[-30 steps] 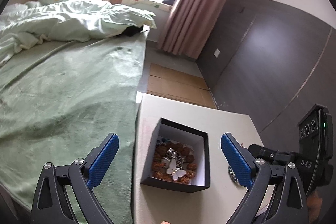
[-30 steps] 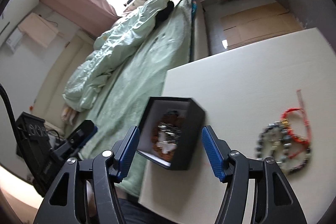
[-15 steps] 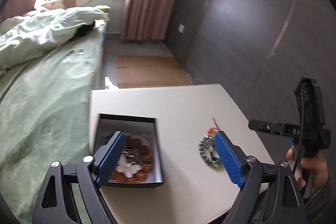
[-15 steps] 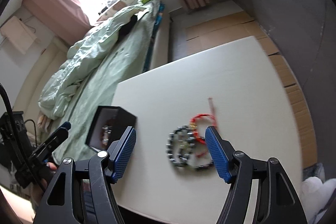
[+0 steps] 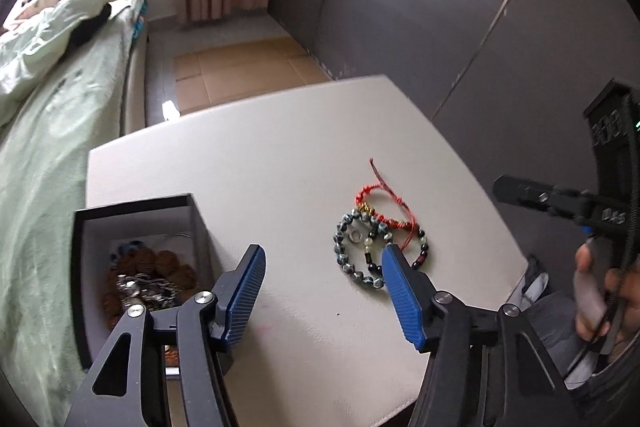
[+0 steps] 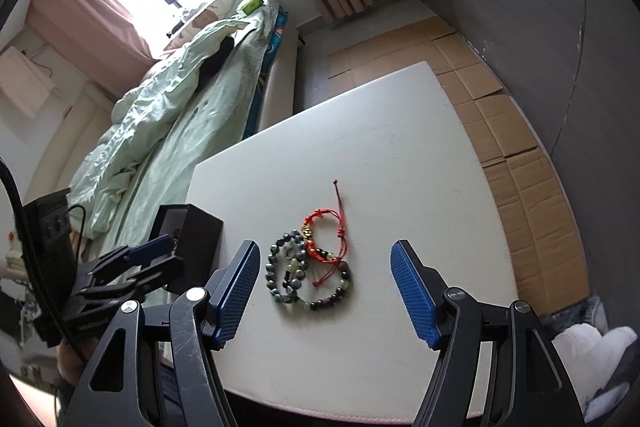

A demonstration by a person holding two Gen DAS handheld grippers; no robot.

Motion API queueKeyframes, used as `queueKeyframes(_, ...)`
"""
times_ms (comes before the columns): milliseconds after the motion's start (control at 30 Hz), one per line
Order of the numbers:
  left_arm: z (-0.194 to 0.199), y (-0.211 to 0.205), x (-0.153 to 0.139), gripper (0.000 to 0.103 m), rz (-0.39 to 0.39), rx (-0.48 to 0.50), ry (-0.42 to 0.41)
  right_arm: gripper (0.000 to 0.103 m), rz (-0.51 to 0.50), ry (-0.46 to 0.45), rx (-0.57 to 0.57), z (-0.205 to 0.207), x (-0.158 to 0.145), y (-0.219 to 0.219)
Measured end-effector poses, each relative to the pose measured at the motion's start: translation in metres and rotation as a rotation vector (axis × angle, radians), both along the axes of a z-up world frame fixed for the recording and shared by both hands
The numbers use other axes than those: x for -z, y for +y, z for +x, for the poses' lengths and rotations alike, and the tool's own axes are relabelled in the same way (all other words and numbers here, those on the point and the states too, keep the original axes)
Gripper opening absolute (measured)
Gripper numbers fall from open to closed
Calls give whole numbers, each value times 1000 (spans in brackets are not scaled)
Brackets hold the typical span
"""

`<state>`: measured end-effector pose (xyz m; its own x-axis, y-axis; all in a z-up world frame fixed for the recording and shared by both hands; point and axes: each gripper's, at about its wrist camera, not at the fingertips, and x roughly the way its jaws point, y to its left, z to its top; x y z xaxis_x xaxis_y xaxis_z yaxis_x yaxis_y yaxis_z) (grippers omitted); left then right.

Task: Organize jewelry
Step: 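Grasp the blue-green bead bracelet with the left tool while the right grasps red bracelet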

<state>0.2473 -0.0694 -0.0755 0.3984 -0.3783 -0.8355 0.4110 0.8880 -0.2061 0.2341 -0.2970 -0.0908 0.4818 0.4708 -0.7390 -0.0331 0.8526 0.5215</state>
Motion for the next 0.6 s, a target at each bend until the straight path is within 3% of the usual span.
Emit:
queueKeyframes(367, 15, -37, 47, 46, 130, 29, 94, 69, 17, 21, 29, -2, 4, -11)
queueKeyframes(433, 15, -39, 52, 45, 141, 31, 99, 69, 17, 26, 28, -1, 6, -11)
queueKeyframes(500, 14, -42, 60, 37, 161, 35, 106, 69, 18, 30, 31, 0, 7, -12)
queueKeyframes(600, 10, -51, 63, 33, 199, 34, 70, 69, 26, 42, 38, 2, 10, -12)
